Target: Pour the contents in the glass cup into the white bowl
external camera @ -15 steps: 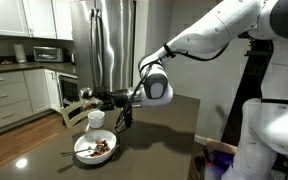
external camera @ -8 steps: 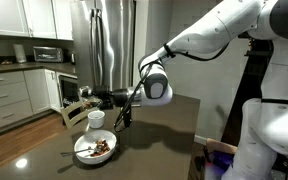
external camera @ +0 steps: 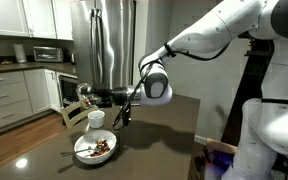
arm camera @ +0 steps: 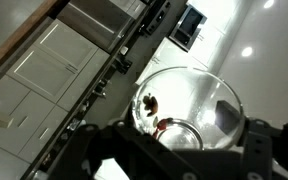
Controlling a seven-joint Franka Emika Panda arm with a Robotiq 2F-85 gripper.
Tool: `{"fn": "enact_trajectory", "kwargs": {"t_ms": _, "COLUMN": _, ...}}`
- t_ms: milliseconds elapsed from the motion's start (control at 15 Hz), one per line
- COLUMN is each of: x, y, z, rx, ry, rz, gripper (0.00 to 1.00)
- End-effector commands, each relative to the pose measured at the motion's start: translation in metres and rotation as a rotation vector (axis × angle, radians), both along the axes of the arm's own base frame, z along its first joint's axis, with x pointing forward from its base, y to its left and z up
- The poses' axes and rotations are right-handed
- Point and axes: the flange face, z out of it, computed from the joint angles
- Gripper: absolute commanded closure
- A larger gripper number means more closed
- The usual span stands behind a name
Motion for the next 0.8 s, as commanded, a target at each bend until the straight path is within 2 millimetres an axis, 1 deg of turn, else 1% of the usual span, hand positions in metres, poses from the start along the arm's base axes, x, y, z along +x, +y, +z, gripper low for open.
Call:
{"fn": "enact_trajectory", "kwargs": {"t_ms": 0, "x": -0.0053, "y": -0.0022, "z": 0.0133, "rx": -0.001, "ry": -0.087, "rz": 0.005, "gripper": 0.46}}
{"fn": "enact_trajectory", "kwargs": {"t_ms": 267, "x": -0.0059, "y": -0.0020, "z": 0.0185, "rx": 0.007, "ry": -0.122, "rz": 0.013, "gripper": 0.46}}
{"fn": "enact_trajectory", "kwargs": {"t_ms": 733, "x": -0.0086, "y": -0.0057, "z": 0.0094, "rx": -0.002, "ry": -0.106, "rz": 0.007, "gripper": 0.46}}
